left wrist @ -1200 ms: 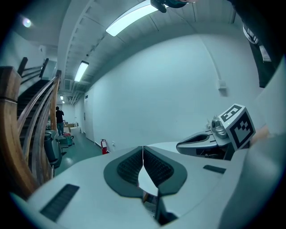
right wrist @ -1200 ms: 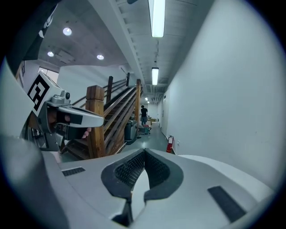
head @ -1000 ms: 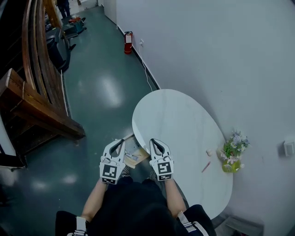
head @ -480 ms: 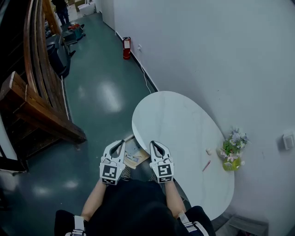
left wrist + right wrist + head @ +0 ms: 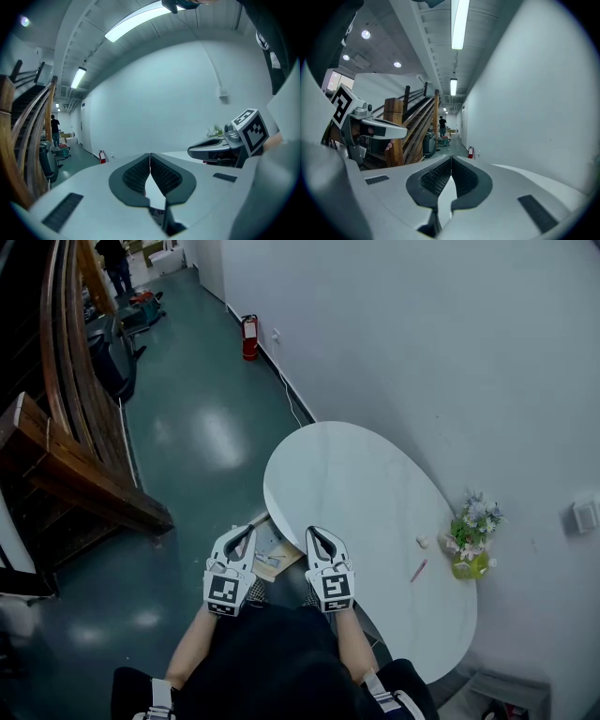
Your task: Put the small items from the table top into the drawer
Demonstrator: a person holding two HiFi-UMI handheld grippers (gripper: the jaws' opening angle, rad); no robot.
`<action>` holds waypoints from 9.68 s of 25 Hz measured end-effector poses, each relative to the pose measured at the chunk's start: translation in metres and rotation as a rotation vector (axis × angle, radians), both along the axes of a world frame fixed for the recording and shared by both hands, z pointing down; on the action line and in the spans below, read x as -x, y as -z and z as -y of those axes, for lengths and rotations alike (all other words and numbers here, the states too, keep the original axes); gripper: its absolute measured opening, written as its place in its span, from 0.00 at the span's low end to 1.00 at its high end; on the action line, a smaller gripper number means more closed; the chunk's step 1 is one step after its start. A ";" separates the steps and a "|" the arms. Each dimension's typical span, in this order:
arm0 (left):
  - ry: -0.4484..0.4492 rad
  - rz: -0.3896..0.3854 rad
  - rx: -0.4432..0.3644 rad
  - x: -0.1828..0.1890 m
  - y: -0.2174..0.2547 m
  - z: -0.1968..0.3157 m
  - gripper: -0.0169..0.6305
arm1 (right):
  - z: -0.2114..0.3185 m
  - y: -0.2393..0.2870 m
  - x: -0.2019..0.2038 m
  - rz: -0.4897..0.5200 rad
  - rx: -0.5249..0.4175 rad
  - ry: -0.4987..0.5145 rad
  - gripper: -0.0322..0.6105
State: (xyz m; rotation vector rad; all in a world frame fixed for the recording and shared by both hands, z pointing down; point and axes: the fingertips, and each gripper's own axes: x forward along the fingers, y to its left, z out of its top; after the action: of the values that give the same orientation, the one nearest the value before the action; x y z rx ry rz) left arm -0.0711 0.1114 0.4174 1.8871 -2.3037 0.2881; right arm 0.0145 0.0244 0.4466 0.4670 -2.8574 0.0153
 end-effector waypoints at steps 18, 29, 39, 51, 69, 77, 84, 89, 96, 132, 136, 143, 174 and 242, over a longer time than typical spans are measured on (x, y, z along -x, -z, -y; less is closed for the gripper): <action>-0.350 -0.017 0.009 -0.103 -0.006 0.091 0.06 | 0.056 -0.007 -0.125 -0.031 0.024 -0.345 0.10; -0.581 -0.040 0.030 -0.203 -0.019 0.154 0.06 | 0.099 -0.021 -0.249 -0.063 0.042 -0.624 0.10; -0.725 -0.059 0.066 -0.293 -0.038 0.208 0.06 | 0.129 -0.041 -0.341 -0.082 0.079 -0.755 0.10; -0.752 -0.072 0.133 -0.350 -0.079 0.276 0.06 | 0.192 -0.080 -0.386 -0.104 0.140 -0.748 0.10; -0.704 -0.093 0.225 -0.365 -0.135 0.339 0.06 | 0.260 -0.135 -0.386 -0.146 0.224 -0.642 0.10; -0.691 -0.096 0.237 -0.366 -0.137 0.337 0.06 | 0.276 -0.165 -0.369 -0.198 0.237 -0.549 0.10; -0.683 -0.101 0.254 -0.364 -0.141 0.327 0.06 | 0.300 -0.194 -0.364 -0.258 0.235 -0.540 0.19; -0.670 -0.101 0.256 -0.359 -0.141 0.325 0.06 | 0.304 -0.216 -0.359 -0.293 0.277 -0.525 0.32; -0.663 -0.097 0.264 -0.354 -0.142 0.325 0.06 | 0.315 -0.234 -0.361 -0.335 0.275 -0.552 0.38; -0.597 -0.072 0.172 -0.309 -0.098 0.278 0.06 | 0.253 -0.097 -0.316 -0.146 0.111 -0.541 0.28; -0.563 -0.071 0.157 -0.294 -0.089 0.260 0.06 | 0.227 -0.070 -0.293 -0.115 0.077 -0.482 0.28; -0.476 -0.065 0.137 -0.255 -0.077 0.224 0.06 | 0.177 -0.045 -0.241 -0.083 0.059 -0.356 0.28; 0.033 -0.116 0.118 -0.031 -0.075 0.033 0.06 | -0.005 -0.046 0.009 -0.108 0.056 0.193 0.28; 0.199 -0.314 0.324 0.055 -0.228 -0.064 0.06 | -0.081 -0.371 0.107 -0.621 0.223 0.310 0.28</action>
State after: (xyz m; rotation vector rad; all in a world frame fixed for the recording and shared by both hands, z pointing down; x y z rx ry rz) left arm -0.1257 0.1754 0.6459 1.4250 -2.0669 0.2952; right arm -0.0923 0.1057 0.8172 -0.0265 -2.2491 0.1114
